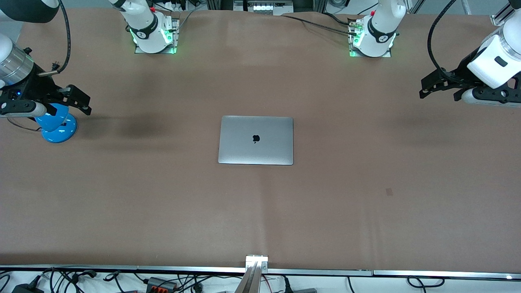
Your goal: Close laptop with both arms from behind
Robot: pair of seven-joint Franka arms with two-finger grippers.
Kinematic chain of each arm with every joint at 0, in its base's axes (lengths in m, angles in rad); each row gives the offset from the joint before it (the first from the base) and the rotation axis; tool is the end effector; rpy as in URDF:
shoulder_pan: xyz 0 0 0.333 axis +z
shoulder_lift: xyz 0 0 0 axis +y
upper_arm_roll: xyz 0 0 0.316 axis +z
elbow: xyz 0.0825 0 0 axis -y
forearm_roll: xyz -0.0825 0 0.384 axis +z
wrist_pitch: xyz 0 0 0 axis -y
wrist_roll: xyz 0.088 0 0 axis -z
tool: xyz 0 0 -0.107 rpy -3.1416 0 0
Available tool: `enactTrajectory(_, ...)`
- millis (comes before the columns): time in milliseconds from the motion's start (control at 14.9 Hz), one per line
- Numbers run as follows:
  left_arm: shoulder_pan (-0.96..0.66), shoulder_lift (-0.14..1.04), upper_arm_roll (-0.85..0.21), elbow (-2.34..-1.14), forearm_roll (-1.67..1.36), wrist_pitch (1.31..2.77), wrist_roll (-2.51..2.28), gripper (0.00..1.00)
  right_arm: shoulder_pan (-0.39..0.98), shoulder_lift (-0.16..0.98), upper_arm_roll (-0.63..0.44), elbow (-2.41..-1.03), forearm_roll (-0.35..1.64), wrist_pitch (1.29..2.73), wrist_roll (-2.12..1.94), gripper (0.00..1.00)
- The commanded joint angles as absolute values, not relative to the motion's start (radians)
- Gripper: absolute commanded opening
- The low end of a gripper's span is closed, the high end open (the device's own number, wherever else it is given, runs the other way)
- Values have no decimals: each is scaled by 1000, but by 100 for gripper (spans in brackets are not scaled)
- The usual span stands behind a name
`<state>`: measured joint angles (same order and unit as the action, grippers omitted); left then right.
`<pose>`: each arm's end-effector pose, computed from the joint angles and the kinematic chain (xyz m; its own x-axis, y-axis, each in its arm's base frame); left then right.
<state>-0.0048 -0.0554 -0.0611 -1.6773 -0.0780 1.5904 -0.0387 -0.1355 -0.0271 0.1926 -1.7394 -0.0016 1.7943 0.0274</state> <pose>0.5355 -0.0444 0.6064 0.9991 -0.0255 -0.0345 -0.0230 -0.9971 0.0732 0.5613 0.0332 0.5789 0.9962 0.0302 0.0816 0.0299 -0.9995 0.0045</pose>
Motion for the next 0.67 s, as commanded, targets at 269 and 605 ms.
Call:
enactTrajectory(269,-12,-41,-55,-1647,-57,1569,-46,100,-121,-41,179,-1753,-14,1804,-5,100)
enactTrajectory(605,-12,-41,-55,-1647,-57,1569,-48,100,-121,-41,179,-1753,-11,1804,-6,100)
